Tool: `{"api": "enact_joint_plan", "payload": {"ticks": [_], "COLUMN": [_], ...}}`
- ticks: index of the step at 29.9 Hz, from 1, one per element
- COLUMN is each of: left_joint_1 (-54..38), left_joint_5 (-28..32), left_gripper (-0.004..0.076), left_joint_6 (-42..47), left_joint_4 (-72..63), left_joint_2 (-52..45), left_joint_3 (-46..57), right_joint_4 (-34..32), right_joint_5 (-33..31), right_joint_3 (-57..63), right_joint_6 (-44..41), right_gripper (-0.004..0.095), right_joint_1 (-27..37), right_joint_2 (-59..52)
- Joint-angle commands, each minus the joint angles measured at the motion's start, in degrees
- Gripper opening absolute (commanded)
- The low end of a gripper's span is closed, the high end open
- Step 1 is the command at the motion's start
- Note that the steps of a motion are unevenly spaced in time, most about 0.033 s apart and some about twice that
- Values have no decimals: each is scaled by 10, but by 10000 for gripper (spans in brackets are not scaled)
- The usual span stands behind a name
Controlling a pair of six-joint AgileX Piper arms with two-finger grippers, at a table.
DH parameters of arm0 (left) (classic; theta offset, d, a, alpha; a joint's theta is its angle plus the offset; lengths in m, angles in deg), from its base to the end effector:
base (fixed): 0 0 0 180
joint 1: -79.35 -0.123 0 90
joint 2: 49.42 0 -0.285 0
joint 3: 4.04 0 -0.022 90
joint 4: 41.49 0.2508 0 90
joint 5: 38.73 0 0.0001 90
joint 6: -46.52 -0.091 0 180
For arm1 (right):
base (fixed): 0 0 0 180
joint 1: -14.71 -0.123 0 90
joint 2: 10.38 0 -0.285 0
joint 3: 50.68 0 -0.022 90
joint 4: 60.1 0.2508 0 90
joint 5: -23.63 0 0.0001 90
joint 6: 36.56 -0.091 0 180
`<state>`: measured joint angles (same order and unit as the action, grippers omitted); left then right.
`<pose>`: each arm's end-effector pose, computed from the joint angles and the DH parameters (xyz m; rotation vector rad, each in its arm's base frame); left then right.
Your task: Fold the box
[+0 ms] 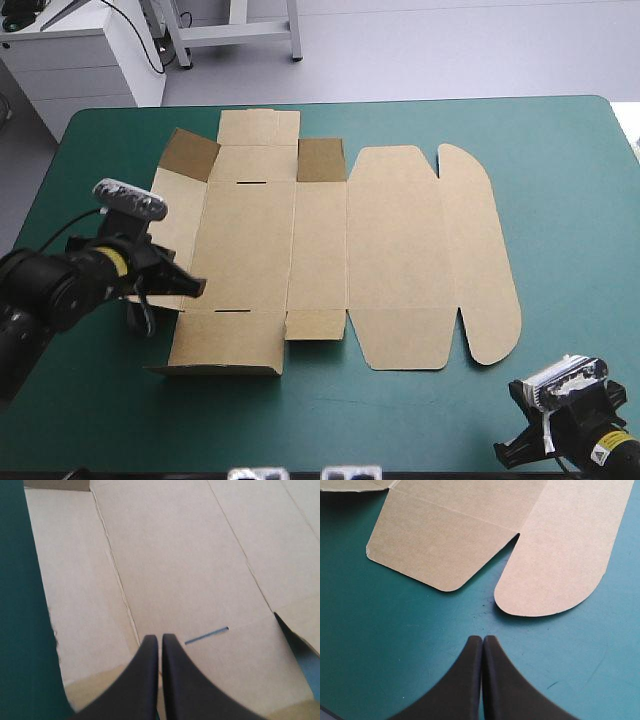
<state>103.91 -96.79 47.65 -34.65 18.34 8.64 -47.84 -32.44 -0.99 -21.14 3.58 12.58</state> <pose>0.1820 -0.0731 0.3825 0.5184 2.3527 -0.0557 0.0370 0.0236 0.2746 -0.4753 2.1817 0.2229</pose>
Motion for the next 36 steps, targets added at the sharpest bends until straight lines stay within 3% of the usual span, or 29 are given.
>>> {"api": "enact_joint_plan", "payload": {"ticks": [1,5,10,19,26,29,34,36], "left_joint_1": [-18,-101,-230,-387,-452,-461,-461,-461], "left_joint_5": [22,-26,-155,-157,-157,-157,-157,-157], "left_gripper": [18,18,18,18,24,141,495,543], "left_joint_6": [-17,-128,-254,-281,-279,-278,-280,-280], "left_joint_4": [-3,-148,-336,-344,-347,-362,-365,-367], "left_joint_2": [74,161,235,286,320,340,371,383], "left_joint_3": [-90,-176,-245,-248,-248,-248,-248,-248], "right_joint_4": [5,5,5,5,5,5,5,5], "right_joint_5": [33,33,33,33,33,33,33,33], "right_joint_3": [-12,-12,-12,-12,-12,-12,-12,-12], "right_joint_6": [3,3,3,3,3,3,3,3], "right_gripper": [-20,-19,-20,-20,-20,-20,-20,-20], "right_joint_1": [0,0,0,0,0,0,0,0], "right_joint_2": [5,5,5,5,5,5,5,5]}}
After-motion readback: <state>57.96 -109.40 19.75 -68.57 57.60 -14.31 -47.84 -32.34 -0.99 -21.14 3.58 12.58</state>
